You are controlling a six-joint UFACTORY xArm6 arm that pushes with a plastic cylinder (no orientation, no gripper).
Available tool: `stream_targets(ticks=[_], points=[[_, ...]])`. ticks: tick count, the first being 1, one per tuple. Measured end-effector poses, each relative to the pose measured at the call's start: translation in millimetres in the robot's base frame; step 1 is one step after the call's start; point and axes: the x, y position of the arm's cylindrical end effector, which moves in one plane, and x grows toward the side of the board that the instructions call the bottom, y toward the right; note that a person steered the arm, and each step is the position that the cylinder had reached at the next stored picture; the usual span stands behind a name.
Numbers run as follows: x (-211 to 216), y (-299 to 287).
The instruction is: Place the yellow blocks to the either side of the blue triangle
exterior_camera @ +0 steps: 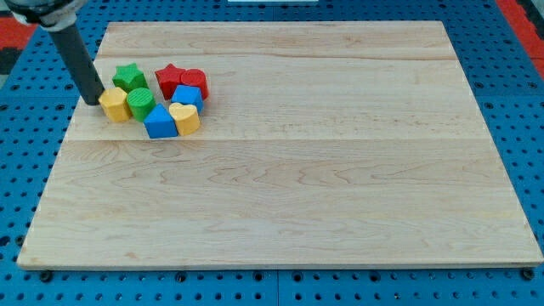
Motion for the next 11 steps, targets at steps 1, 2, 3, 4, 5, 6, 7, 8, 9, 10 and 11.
stream_targets(ticks=[1, 2, 3, 4, 5, 6, 7, 8, 9, 10, 11], points=[[11.6, -0.4], [57.8, -8.9], [64.4, 41.0], [65.3, 92.9], [59.5, 106.7], [52.6, 98.3], [49.9, 76.9], [49.0, 50.6], [66.4, 42.9], [48.2, 8.5], [21.8, -0.1]])
